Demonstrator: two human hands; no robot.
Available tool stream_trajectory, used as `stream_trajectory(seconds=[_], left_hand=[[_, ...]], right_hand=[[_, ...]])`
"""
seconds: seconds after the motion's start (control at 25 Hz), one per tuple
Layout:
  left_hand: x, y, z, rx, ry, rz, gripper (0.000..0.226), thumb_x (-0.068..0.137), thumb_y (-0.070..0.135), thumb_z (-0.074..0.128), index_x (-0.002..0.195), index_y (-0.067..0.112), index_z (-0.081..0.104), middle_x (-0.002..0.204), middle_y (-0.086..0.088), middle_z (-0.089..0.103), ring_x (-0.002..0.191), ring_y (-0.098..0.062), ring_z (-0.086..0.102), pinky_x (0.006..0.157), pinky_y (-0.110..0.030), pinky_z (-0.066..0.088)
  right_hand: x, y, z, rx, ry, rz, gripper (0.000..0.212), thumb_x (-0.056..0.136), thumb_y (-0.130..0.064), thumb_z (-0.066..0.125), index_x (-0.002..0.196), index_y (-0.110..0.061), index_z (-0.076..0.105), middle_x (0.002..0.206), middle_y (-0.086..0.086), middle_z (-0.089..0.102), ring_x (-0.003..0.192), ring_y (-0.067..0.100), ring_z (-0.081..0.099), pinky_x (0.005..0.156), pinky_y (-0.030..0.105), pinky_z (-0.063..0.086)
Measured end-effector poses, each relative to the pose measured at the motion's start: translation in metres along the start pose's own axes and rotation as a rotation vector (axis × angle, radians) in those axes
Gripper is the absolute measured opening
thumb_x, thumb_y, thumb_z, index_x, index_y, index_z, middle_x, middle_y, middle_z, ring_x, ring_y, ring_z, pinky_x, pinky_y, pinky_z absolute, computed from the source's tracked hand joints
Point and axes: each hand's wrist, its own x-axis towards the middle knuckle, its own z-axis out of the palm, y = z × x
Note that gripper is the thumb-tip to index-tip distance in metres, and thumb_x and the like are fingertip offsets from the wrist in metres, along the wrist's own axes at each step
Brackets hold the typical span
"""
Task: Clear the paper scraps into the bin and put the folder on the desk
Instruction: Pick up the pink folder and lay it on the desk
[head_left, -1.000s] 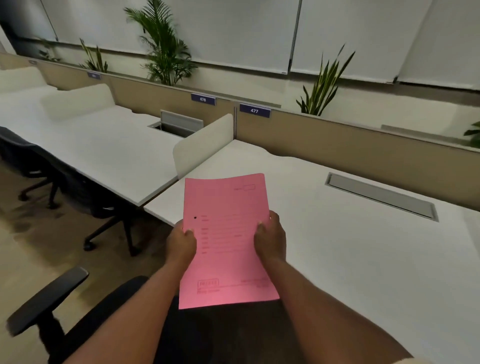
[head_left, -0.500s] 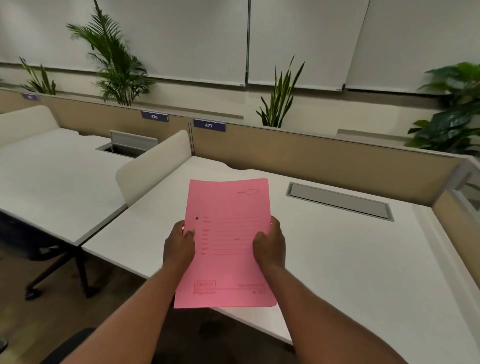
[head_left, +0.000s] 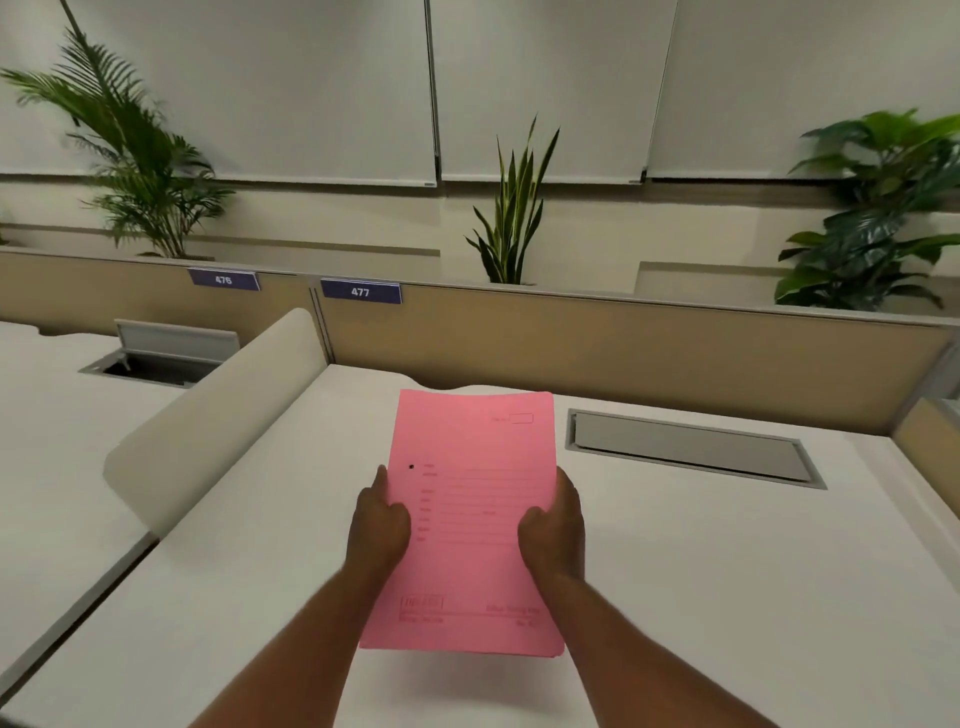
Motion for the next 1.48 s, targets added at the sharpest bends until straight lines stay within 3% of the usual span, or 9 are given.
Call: stream_trajectory(seconds=[0.12,0.2,0.32,0.44,0.6,0.76,0.88,1.2,1.48], left_hand=[[0.056,0.005,0.019,0.042,-0.068,-0.013,0.076,0.091,0.004,0.044,0.16,0.022,0.017,0.143,-0.01,0.047,0.126,-0.031,0.054,0.105,-0.045,0.047],[0.092,0.006,0.033,0.055,-0.09,0.017,0.078,0.088,0.003,0.046,0.159,0.023,0.022,0.143,-0.005,0.05,0.122,-0.029,0.057,0.103,-0.044,0.048],[0.136,0.001,0.054,0.046,-0.128,0.03,0.065,0.084,0.003,0.048,0.144,0.027,0.039,0.129,-0.001,0.063,0.095,-0.022,0.066,0.088,-0.04,0.055],[0.177,-0.004,0.079,0.081,-0.187,0.044,0.048,0.085,0.006,0.053,0.126,0.029,0.044,0.119,0.005,0.064,0.085,-0.017,0.07,0.079,-0.04,0.057],[0.22,-0.012,0.112,0.114,-0.218,0.05,0.041,0.087,0.008,0.06,0.123,0.026,0.05,0.119,0.007,0.066,0.078,0.0,0.065,0.073,-0.032,0.05],[0.251,-0.023,0.137,0.122,-0.252,0.041,0.041,0.088,0.012,0.064,0.126,0.025,0.056,0.121,0.005,0.069,0.086,-0.009,0.068,0.078,-0.031,0.052],[0.268,-0.026,0.151,0.135,-0.251,0.054,0.041,0.09,0.016,0.064,0.129,0.026,0.058,0.119,0.004,0.07,0.092,-0.016,0.069,0.085,-0.035,0.055],[0.299,-0.02,0.171,0.24,-0.231,0.044,0.047,0.095,0.026,0.062,0.142,0.021,0.054,0.122,0.001,0.055,0.1,-0.017,0.06,0.095,-0.04,0.052],[0.307,-0.016,0.175,0.309,-0.258,0.057,0.051,0.099,0.032,0.055,0.148,0.023,0.046,0.115,0.002,0.049,0.113,-0.024,0.059,0.099,-0.044,0.049]], right_hand=[[0.042,0.013,0.029,-0.06,0.028,0.038,0.066,0.089,-0.003,0.048,0.15,-0.024,0.037,0.133,0.005,0.052,0.115,0.029,0.058,0.091,0.038,0.052],[0.069,0.024,0.047,-0.1,0.04,0.07,0.07,0.092,-0.002,0.048,0.157,-0.019,0.028,0.135,0.009,0.05,0.117,0.032,0.057,0.094,0.041,0.053],[0.101,0.041,0.065,-0.171,0.056,0.111,0.074,0.095,-0.001,0.049,0.161,-0.012,0.018,0.133,0.015,0.05,0.113,0.034,0.057,0.09,0.039,0.05],[0.133,0.061,0.08,-0.22,0.075,0.125,0.071,0.096,0.002,0.05,0.16,-0.009,0.02,0.129,0.018,0.053,0.11,0.034,0.057,0.089,0.04,0.051],[0.176,0.084,0.095,-0.28,0.084,0.165,0.064,0.096,0.004,0.05,0.156,-0.003,0.03,0.134,0.021,0.055,0.119,0.038,0.055,0.097,0.04,0.047],[0.209,0.102,0.107,-0.371,0.071,0.187,0.062,0.095,0.001,0.053,0.154,-0.002,0.035,0.147,0.021,0.049,0.13,0.039,0.047,0.109,0.044,0.038],[0.229,0.11,0.112,-0.48,0.053,0.187,0.058,0.095,-0.003,0.055,0.151,-0.001,0.04,0.147,0.02,0.048,0.13,0.038,0.046,0.109,0.046,0.036],[0.257,0.114,0.119,-0.719,0.057,0.105,0.04,0.089,-0.014,0.063,0.128,-0.001,0.063,0.115,0.019,0.059,0.106,0.036,0.056,0.087,0.046,0.048],[0.273,0.115,0.125,-0.861,0.061,0.112,0.037,0.093,-0.019,0.055,0.127,-0.007,0.064,0.11,0.014,0.061,0.1,0.032,0.057,0.08,0.043,0.047]])
